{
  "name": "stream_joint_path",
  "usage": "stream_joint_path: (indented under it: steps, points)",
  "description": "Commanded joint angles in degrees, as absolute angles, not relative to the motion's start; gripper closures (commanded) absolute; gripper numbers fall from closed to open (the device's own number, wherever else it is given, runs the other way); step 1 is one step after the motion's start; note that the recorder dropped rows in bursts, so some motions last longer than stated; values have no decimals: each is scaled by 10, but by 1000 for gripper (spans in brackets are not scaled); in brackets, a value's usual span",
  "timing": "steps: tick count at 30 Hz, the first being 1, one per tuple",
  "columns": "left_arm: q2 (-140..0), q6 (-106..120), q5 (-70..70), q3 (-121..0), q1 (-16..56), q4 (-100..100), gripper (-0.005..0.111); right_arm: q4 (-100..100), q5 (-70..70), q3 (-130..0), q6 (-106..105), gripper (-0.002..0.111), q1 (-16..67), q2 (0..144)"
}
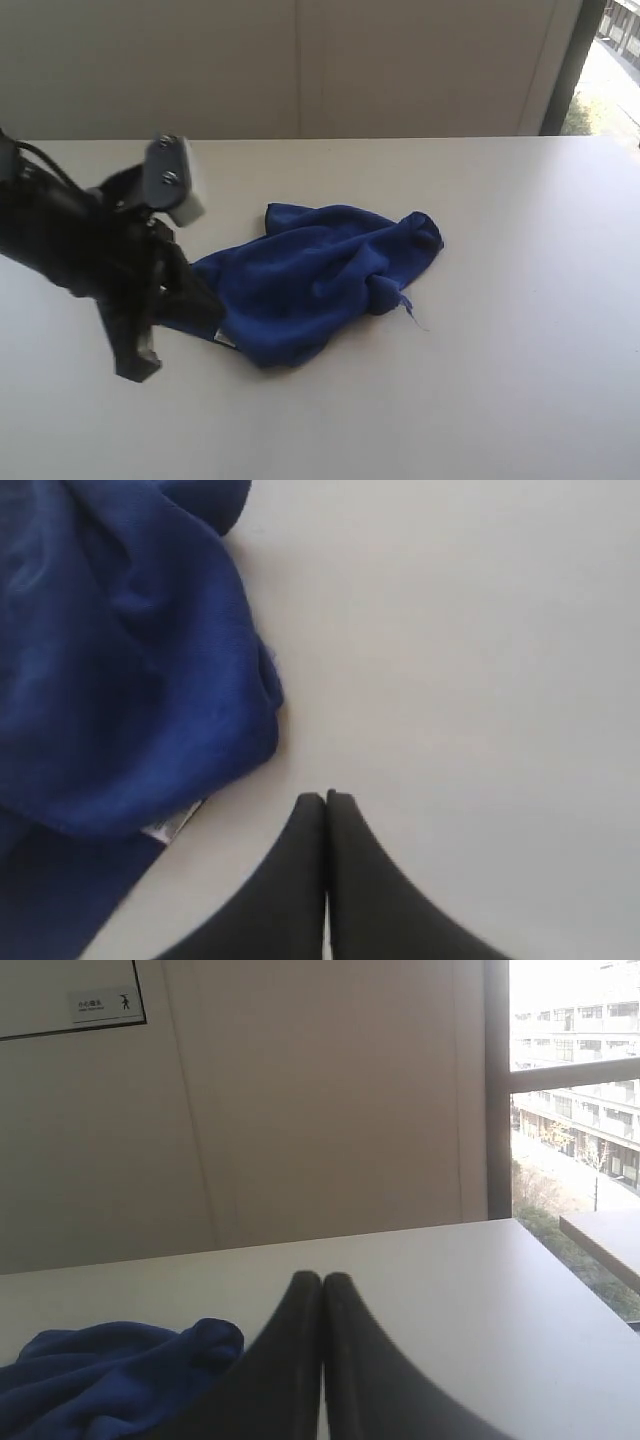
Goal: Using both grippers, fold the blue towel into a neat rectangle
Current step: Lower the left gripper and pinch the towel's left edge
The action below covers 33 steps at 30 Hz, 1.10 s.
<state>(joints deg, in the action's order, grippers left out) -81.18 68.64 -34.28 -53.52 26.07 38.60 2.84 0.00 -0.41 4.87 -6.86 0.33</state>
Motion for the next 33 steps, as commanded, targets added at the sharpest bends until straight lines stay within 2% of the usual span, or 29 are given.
stream_joint_path:
  steps: [1, 4, 6, 8, 9, 11, 13, 18, 23, 27, 30, 33]
  points:
    - [-901, 695, -292, -569, 308, 363, 107, 31, -10, 0, 50, 108, -67, 0]
    - [-949, 730, -264, -584, 318, 358, 107, 31, -11, 0, 49, 108, -67, 0]
    - [-985, 767, -236, -588, 322, 360, 101, 31, -9, 0, 49, 108, -67, 0]
    - [-1005, 787, -231, -588, 323, 359, 89, 31, -9, 0, 51, 108, -67, 0]
    - [-1018, 806, -217, -588, 323, 359, 75, 31, -9, 0, 58, 108, -67, 0]
    - [-1034, 812, -182, -588, 324, 361, 57, 31, -9, 0, 66, 108, -67, 0]
    - [-1037, 822, -167, -588, 332, 364, 51, 31, -9, 0, 66, 108, -67, 0]
    - [-1060, 858, -130, -588, 361, 372, 52, 31, -4, 0, 67, 108, -67, 0]
    - [-1080, 848, -83, -588, 361, 372, 53, 31, -4, 0, 67, 108, -67, 0]
    - [-1080, 848, -83, -588, 361, 372, 65, 31, -4, 0, 67, 108, -67, 0]
    - [-1074, 848, -83, -588, 361, 372, 82, 31, -4, 0, 67, 108, -67, 0]
    - [-1054, 848, -81, -588, 361, 372, 93, 31, -4, 0, 67, 108, -67, 0]
